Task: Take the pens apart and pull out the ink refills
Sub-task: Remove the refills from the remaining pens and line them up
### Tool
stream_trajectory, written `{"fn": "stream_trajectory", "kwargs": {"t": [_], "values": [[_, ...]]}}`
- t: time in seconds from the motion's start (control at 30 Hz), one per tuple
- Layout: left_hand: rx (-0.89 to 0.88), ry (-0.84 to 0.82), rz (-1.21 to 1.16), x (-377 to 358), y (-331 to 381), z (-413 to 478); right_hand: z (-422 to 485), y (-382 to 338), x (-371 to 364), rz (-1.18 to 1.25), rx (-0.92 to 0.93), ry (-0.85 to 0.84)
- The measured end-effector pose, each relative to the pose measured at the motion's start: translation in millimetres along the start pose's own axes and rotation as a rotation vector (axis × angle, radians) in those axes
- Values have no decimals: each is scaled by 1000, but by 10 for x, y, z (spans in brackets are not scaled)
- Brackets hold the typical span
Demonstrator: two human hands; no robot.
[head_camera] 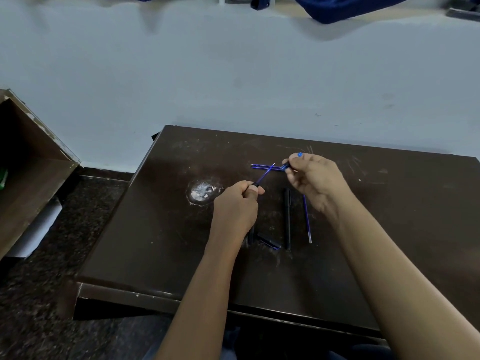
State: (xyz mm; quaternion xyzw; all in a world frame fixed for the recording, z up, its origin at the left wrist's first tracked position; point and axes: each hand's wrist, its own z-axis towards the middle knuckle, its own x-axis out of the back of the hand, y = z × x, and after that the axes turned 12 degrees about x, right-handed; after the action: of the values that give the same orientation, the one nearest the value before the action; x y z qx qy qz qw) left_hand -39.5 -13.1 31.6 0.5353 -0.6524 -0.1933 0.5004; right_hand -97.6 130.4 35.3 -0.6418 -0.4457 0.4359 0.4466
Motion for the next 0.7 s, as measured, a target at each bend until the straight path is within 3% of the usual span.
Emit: {"fn": "stream_trajectory", "kwargs": {"t": [0.37,0.7], "values": [[23,2,-8,-6,24,-30,-34,-73,-21,143,5,-67],[34,-11,-13,3,36,-49,-116,-96,-81,31,25,-150]]}}
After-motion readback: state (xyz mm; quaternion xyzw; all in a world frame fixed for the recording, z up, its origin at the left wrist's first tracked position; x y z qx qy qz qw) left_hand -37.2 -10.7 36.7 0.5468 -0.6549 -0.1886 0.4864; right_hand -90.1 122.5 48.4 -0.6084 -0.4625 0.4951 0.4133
